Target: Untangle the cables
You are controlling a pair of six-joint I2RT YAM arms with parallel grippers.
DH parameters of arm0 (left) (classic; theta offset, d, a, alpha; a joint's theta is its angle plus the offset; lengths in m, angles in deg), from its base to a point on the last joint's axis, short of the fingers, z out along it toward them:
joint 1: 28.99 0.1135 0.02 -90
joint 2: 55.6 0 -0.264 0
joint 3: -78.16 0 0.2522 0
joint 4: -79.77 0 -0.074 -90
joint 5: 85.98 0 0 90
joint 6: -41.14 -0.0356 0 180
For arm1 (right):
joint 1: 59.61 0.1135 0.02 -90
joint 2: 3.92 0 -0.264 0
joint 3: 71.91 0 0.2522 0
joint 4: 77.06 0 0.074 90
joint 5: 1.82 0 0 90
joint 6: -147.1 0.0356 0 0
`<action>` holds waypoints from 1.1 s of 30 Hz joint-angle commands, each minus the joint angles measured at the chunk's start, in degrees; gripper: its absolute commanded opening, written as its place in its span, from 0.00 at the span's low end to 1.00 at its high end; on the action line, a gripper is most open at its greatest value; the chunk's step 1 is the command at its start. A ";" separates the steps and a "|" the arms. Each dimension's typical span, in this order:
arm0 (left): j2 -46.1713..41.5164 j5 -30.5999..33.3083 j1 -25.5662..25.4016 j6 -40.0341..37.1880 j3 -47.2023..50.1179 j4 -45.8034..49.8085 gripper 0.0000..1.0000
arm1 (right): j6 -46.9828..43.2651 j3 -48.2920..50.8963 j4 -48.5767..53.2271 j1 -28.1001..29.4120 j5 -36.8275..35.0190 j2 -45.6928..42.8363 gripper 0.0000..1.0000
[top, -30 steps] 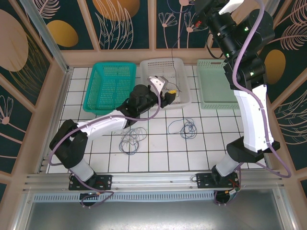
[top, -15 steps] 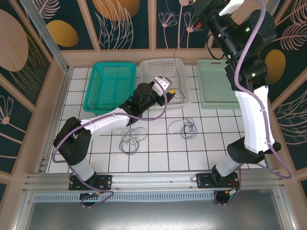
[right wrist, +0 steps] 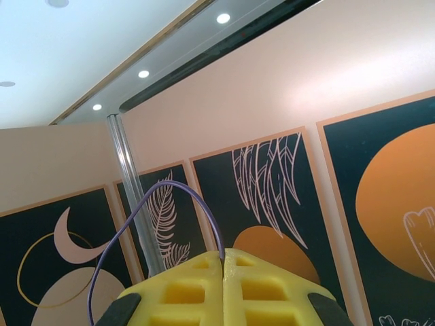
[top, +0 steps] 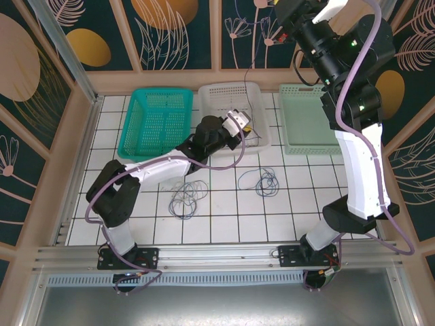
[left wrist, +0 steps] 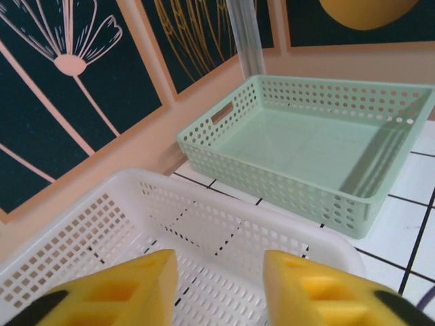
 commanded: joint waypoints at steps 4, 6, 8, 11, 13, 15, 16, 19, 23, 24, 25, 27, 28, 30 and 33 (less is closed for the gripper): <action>0.03 -1.46 0.91 12.13 1.22 -4.30 0.16 | 0.81 1.44 0.20 -2.48 0.84 -1.84 0.00; 0.21 -2.96 1.98 17.34 2.28 -3.92 0.15 | 1.39 1.73 -0.23 -3.28 1.40 -1.86 0.00; 0.51 -4.22 3.00 22.43 3.18 -3.67 0.14 | 1.92 1.65 -0.85 -3.98 1.67 -1.76 0.00; 0.60 -5.78 3.51 27.65 5.22 -4.36 0.14 | 2.86 0.85 -1.56 -5.30 2.06 -1.19 0.00; 0.72 -6.72 3.62 31.08 6.20 -4.73 0.15 | 3.34 -0.25 -1.39 -6.28 2.15 -0.65 0.00; 1.03 -8.44 3.76 35.37 7.44 -6.27 0.15 | 3.85 -0.86 -1.41 -7.31 2.09 -0.28 0.00; 1.17 -9.38 3.85 37.19 8.25 -7.55 0.15 | 4.28 -0.80 -1.45 -7.68 2.15 -0.26 0.00; 1.30 -12.12 4.17 44.54 11.30 -13.20 0.14 | 5.53 -0.68 -1.31 -9.38 2.94 -0.09 0.00; 2.10 -14.80 6.10 57.45 15.77 -23.99 0.11 | 6.94 -0.34 -1.44 -11.49 3.38 -0.36 0.00; 2.54 -15.23 6.82 60.61 17.00 -26.48 0.10 | 7.34 -0.29 -1.40 -12.14 3.68 -0.46 0.00; 3.00 -15.69 7.39 62.62 17.52 -28.09 0.10 | 7.65 -0.29 -1.40 -12.67 3.90 -0.58 0.00; 3.67 -15.89 8.46 64.57 17.86 -29.15 0.10 | 7.87 -0.36 -1.40 -13.72 4.00 -0.93 0.00; 3.67 -15.75 8.62 64.46 17.81 -28.82 0.10 | 8.01 -0.29 -1.25 -14.20 4.00 -1.08 0.00; 3.17 -15.21 8.67 63.87 17.35 -27.62 0.10 | 8.03 -0.03 -0.93 -15.21 4.12 -1.30 0.00; 2.41 -14.70 8.89 63.52 16.60 -27.09 0.10 | 8.57 1.85 -1.15 -16.97 4.25 -2.06 0.00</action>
